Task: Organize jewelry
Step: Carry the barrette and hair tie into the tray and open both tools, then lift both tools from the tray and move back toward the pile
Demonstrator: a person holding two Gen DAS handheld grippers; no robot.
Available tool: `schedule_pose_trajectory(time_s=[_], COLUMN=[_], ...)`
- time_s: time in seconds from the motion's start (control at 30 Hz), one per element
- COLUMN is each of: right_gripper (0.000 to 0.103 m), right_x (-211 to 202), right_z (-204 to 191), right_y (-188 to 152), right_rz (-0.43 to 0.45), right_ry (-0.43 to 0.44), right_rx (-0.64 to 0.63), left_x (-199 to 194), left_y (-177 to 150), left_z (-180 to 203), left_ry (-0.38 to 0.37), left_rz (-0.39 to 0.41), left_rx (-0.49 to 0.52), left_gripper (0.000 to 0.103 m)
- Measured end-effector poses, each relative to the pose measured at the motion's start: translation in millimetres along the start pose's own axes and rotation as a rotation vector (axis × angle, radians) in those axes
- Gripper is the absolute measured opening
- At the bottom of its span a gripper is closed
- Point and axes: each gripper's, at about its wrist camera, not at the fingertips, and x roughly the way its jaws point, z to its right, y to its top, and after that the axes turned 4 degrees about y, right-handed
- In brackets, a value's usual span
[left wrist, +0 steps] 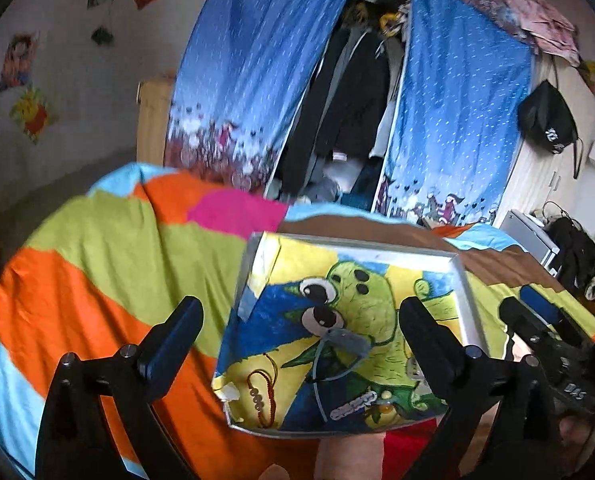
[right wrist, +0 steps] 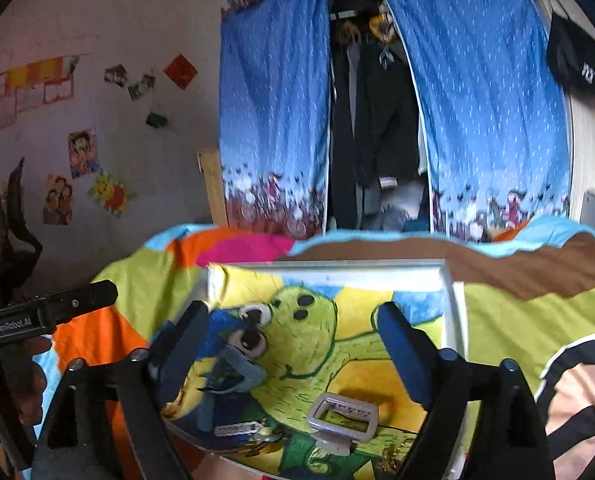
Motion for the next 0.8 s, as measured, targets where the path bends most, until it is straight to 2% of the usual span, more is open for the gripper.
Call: schedule_pose_trajectory(time_s=[0.07,0.13,0.43,0.6,0.8], right_gripper=[0.101,0.103,0.103,0.103,0.103], right_x=[-20.7,-40.7,-117.2,-152.4,-189.2], right_z=[-6.8,-13.3,-35.4,-50.8,-68.5], right_y=[5.5,8.8,17.4,8.8,-12.2], right_rz=[0.042,0.075,0.159,0.182,0.194], right_ry=[0.007,0.013,0.018,0.018,0.021], right_rx=[0.001,-0.001,0.017,0.003,-0.006], left_x=[-22.7,-43.6,-111.3,-148.1,-189.7], left_y=[0.7,0.2,-5.8,-13.5,-34.8], left_z=[4.3,8.3,10.5,10.3,2.7], left_ry=[0.004,0.007,0.006,0.023,0.011], left_rz=[0.050,0.092,0.128,0.168,0.215], left_rx=[0.019,0.030,0.020,0.031,0.018], left_gripper=[0.102,0.102,0.102,0.102,0.102])
